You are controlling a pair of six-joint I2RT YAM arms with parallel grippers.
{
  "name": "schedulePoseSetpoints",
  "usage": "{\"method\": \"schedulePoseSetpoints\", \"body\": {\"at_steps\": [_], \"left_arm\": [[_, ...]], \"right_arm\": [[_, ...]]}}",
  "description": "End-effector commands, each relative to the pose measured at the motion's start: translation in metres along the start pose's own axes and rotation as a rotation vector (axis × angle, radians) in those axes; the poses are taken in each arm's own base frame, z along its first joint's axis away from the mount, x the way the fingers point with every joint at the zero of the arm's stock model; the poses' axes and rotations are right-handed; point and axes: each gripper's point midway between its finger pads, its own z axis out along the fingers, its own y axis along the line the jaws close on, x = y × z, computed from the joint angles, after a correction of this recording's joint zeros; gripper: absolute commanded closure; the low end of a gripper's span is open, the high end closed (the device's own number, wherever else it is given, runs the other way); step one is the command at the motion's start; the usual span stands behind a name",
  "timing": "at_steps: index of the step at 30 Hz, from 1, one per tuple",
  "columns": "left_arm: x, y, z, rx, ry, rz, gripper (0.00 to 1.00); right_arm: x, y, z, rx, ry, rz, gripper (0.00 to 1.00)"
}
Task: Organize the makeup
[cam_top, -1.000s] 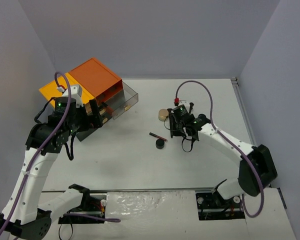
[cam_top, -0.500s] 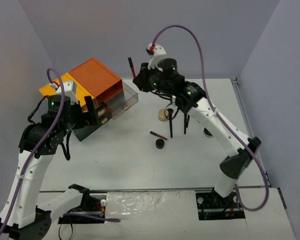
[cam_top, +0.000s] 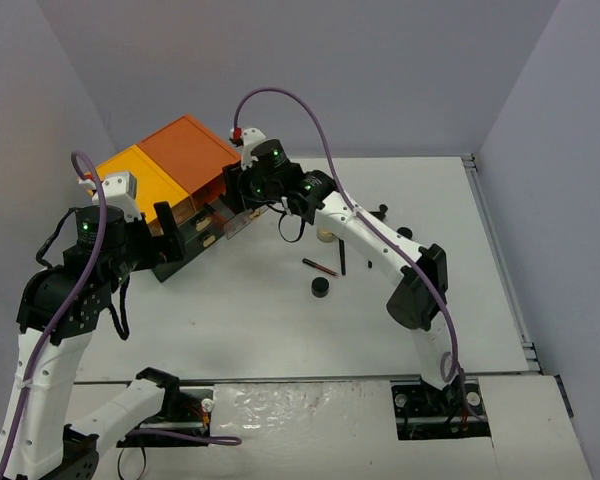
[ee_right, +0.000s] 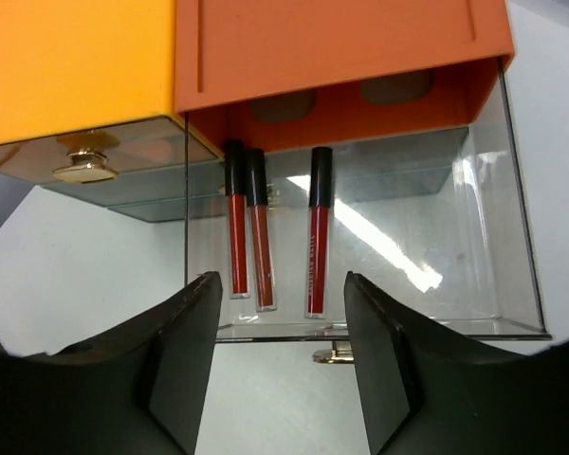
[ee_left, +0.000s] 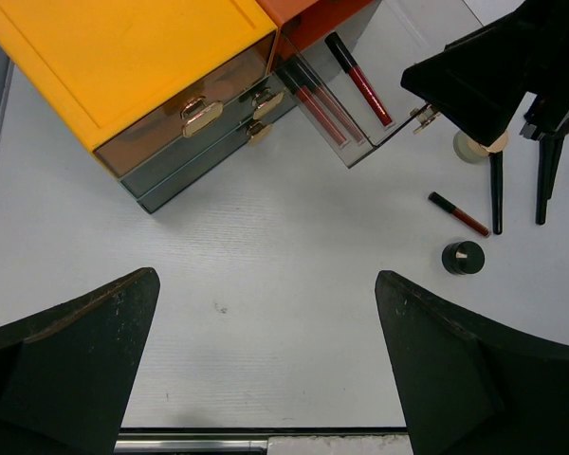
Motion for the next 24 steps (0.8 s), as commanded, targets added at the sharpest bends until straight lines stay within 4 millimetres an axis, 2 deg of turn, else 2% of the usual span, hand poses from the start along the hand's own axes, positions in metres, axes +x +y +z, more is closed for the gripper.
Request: {"method": "schedulePoseSetpoints", "body": {"at_steps": [1,4,5,7,8,9,12,18,21,24], "left_arm": [[-0.008,0.0,0.003,-0.003,-0.023,-0.004,0.03],[-0.009,-0.003,0.006,0.006,-0.023,-0.007,0.03],[-0.009,-0.004,0.007,0.007,-0.02,-0.007,0.03],[-0.009,-0.007,0.009,0.018,-0.017,-0.007,0.03],[-0.008,-0.007,0.01,0.02,-0.011,-0.006,0.03],[-0.008,-0.007,0.01,0.02,-0.011,-0.006,0.03],[-0.01,-0.007,0.011,0.018,-0.017,-0.004,0.03],[-0.011,-0.009,0.018,0.018,-0.011,-0.005,0.03],[-0.01,-0.012,0.022,0.025,-0.002,-0.007,0.03],[-0.011,-0.013,0.022,0.029,-0.001,-0.01,0.03]], "right_arm": [[-0.069,0.007,-0.064,0.025,-0.208,-0.07,0.4],[-0.077,-0.006,-0.095,0.084,-0.242,-0.105,0.38],[-0.072,-0.013,-0.099,0.102,-0.234,-0.106,0.38],[-0.069,-0.03,-0.122,0.149,-0.24,-0.094,0.38],[-0.062,-0.047,-0.125,0.187,-0.225,-0.078,0.38],[-0.053,-0.048,-0.127,0.183,-0.207,-0.079,0.38],[0.0,-0.085,-0.136,0.248,-0.099,-0.031,0.39],[0.091,-0.118,-0.13,0.28,0.103,-0.043,0.4],[0.128,-0.13,-0.118,0.261,0.205,-0.064,0.4],[0.152,-0.149,-0.102,0.274,0.279,-0.079,0.4]]}}
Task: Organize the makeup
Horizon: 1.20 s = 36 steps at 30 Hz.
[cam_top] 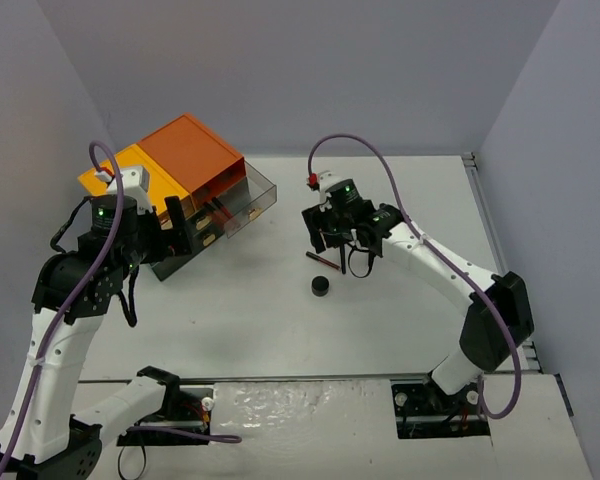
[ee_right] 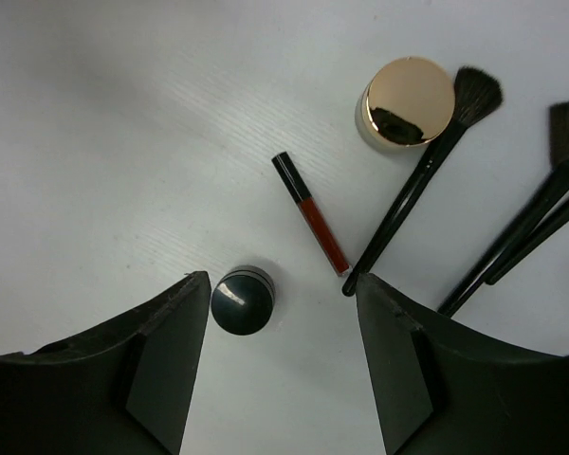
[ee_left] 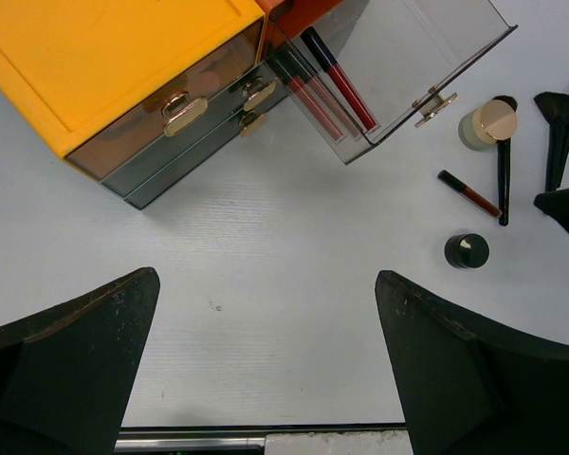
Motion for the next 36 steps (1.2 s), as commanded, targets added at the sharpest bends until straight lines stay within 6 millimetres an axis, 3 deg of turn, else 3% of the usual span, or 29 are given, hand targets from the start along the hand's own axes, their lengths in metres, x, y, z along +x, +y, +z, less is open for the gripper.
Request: {"method": "schedulePoseSetpoints", "body": {"at_steps": [1,6,12,18,23,27,29,32,36], "left_arm": [[-0.016,-0.006,0.004,0.022,-0.051,-0.018,0.03],[-0.013,-0.001,0.0,0.006,-0.052,-0.012,0.03],[-0.013,0.001,-0.001,-0.006,-0.054,-0.005,0.03],[-0.014,0.002,0.002,-0.012,-0.054,0.003,0.03],[-0.017,-0.004,0.009,0.006,-0.05,0.003,0.03],[-0.021,-0.008,0.013,0.014,-0.054,0.005,0.03],[-0.022,-0.009,0.015,0.018,-0.052,0.007,0.03],[-0.023,-0.01,0.017,0.02,-0.051,0.012,0.03],[-0.026,-0.014,0.019,0.035,-0.051,0.02,0.03]], "right_arm": [[0.008,-0.014,0.026,-0.003,0.033,-0.05,0.4],[0.031,-0.027,0.064,-0.006,0.124,-0.093,0.4],[0.059,-0.02,0.097,-0.063,0.21,-0.099,0.44],[0.081,-0.015,0.108,-0.103,0.252,-0.096,0.51],[0.094,-0.016,0.113,-0.1,0.279,-0.093,0.7],[0.089,-0.019,0.108,-0.081,0.261,-0.103,0.91],[0.075,-0.022,0.098,-0.061,0.218,-0.113,0.97],[0.049,-0.026,0.079,-0.03,0.147,-0.124,1.0],[-0.001,-0.022,0.039,-0.012,0.017,-0.123,1.0]]}}
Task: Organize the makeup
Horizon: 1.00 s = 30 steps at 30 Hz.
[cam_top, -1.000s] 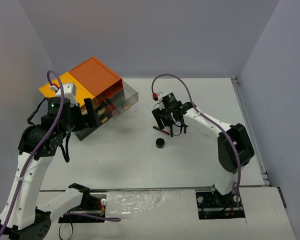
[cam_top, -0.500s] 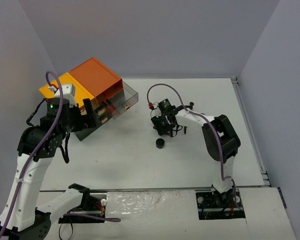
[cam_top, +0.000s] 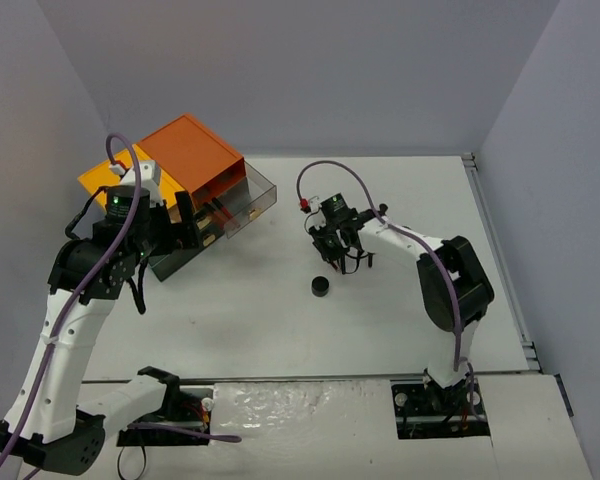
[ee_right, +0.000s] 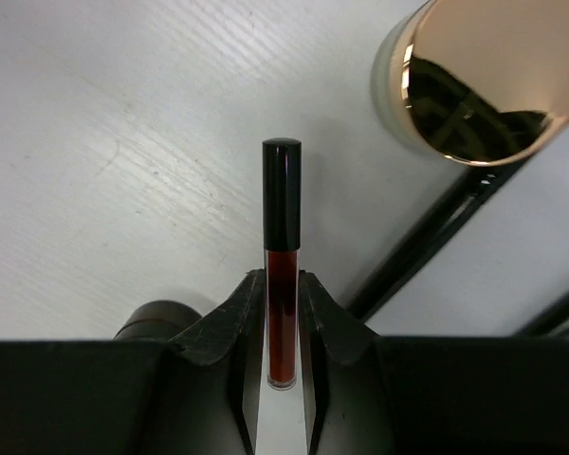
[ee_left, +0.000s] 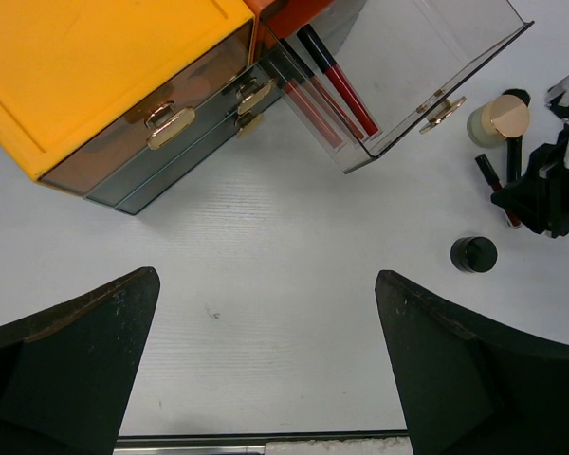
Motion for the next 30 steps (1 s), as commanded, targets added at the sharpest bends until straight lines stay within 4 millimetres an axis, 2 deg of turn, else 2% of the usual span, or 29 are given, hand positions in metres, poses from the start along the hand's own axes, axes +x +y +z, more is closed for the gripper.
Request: {"method": "schedulePoseSetpoints", "body": {"at_steps": [1,4,7,9,11,12,15,20,24,27,30], "left_arm": [[-0.028,-0.01,-0.005,0.045,-0.09,0.011,0.03],[-0.03,-0.009,-0.004,0.041,-0.096,0.017,0.03],[-0.031,-0.009,-0.004,0.038,-0.097,0.021,0.03],[-0.03,-0.008,-0.004,0.036,-0.096,0.022,0.03],[-0.028,-0.007,-0.004,0.033,-0.094,0.023,0.03],[-0.026,-0.006,-0.004,0.029,-0.092,0.023,0.03],[-0.019,-0.002,-0.002,0.019,-0.079,0.025,0.03],[-0.007,-0.001,-0.001,0.025,-0.058,0.012,0.03],[-0.002,0.002,-0.005,0.021,-0.055,0.013,0.03],[0.0,0.001,-0.006,0.026,-0.052,0.016,0.03],[0.003,0.0,-0.004,0.038,-0.041,0.021,0.03]], "right_arm": [[-0.085,-0.001,-0.098,0.064,-0.294,-0.017,1.0],[-0.122,0.007,-0.147,0.081,-0.433,-0.006,1.0],[-0.163,0.036,-0.188,0.057,-0.563,-0.028,1.0],[-0.198,0.059,-0.223,0.031,-0.67,-0.047,1.0],[-0.225,0.081,-0.245,-0.024,-0.75,-0.051,1.0],[-0.236,0.089,-0.25,-0.056,-0.778,-0.037,1.0],[-0.263,0.111,-0.251,-0.15,-0.845,0.012,0.98],[-0.299,0.141,-0.233,-0.275,-0.922,0.063,0.99],[-0.314,0.153,-0.218,-0.321,-0.954,0.094,0.98],[-0.318,0.153,-0.207,-0.314,-0.964,0.113,0.9],[-0.32,0.153,-0.196,-0.305,-0.955,0.112,0.73]]}}
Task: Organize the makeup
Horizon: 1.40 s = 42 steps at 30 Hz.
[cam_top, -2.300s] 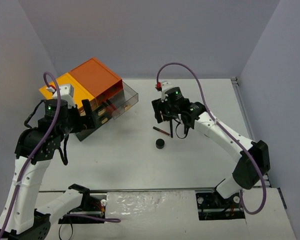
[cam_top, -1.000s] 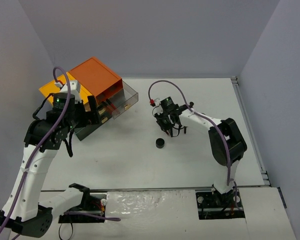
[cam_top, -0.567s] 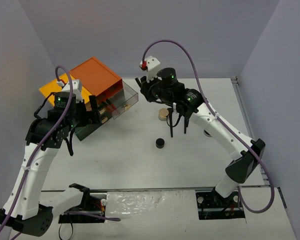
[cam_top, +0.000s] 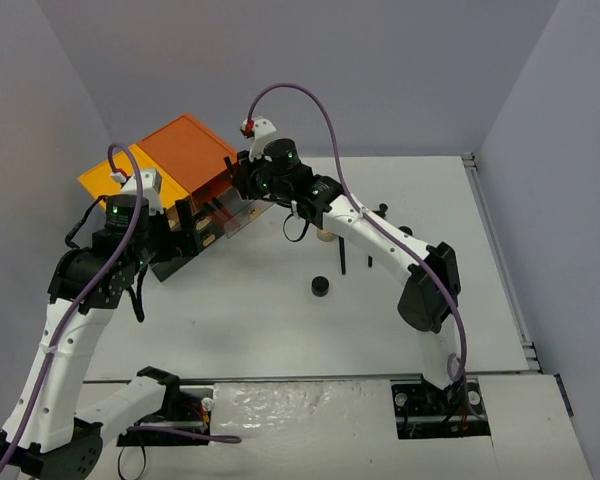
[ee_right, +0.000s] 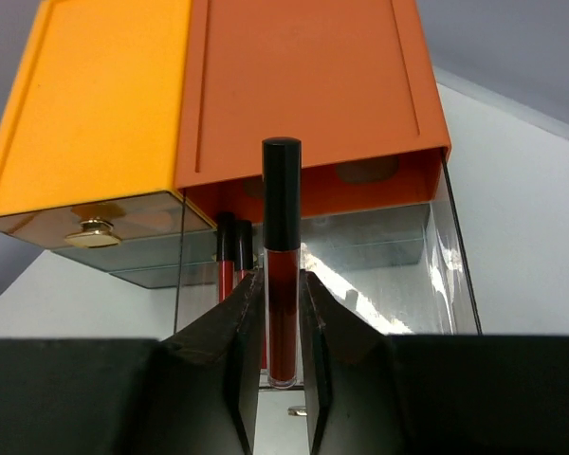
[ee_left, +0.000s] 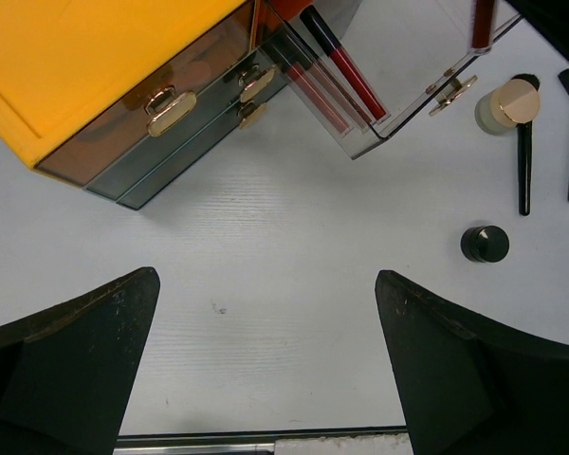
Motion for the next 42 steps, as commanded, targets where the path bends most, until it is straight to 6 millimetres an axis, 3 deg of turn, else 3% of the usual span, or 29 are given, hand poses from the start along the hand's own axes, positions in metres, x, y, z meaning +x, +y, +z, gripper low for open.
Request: {"method": "schedulePoseSetpoints", "body": {"at_steps": [1,6,11,15,17,19,22,24,26,29,35,39,42], "left_arm": [[-0.009,-0.005,-0.004,0.035,-0.038,0.0,0.03],[-0.012,-0.015,0.0,0.08,-0.033,0.009,0.03],[-0.019,-0.036,0.006,0.165,-0.007,0.009,0.03],[-0.031,-0.06,0.008,0.244,-0.011,0.019,0.03],[-0.034,-0.076,0.012,0.272,-0.002,0.038,0.03],[-0.038,-0.096,0.01,0.306,-0.013,0.073,0.03],[-0.038,-0.126,0.017,0.35,-0.002,0.105,0.03],[-0.034,-0.142,0.028,0.382,0.024,0.109,0.03],[-0.032,-0.155,0.037,0.401,0.032,0.11,0.03],[-0.028,-0.165,0.055,0.395,0.051,0.129,0.03],[-0.018,-0.171,0.092,0.341,0.098,0.176,0.03],[-0.015,-0.171,0.105,0.319,0.116,0.206,0.03],[-0.016,-0.161,0.119,0.248,0.117,0.238,0.03]], "right_arm": [[-0.072,0.024,-0.013,-0.067,-0.22,0.015,0.66],[-0.081,0.024,-0.026,-0.058,-0.239,-0.007,0.39],[-0.09,0.013,-0.054,0.004,-0.253,-0.029,0.28],[-0.086,-0.036,-0.106,0.208,-0.259,-0.028,0.11],[-0.062,-0.065,-0.125,0.298,-0.216,-0.015,0.02],[-0.063,-0.093,-0.16,0.379,-0.234,0.014,0.0],[-0.045,-0.126,-0.201,0.482,-0.23,0.052,0.0],[-0.025,-0.139,-0.22,0.538,-0.204,0.048,0.0],[-0.018,-0.145,-0.245,0.594,-0.208,0.044,0.0],[0.006,-0.15,-0.266,0.636,-0.169,0.051,0.0],[0.049,-0.151,-0.289,0.652,-0.13,0.111,0.0],[0.06,-0.152,-0.3,0.668,-0.134,0.135,0.0],[0.061,-0.153,-0.304,0.679,-0.136,0.129,0.0]]}}
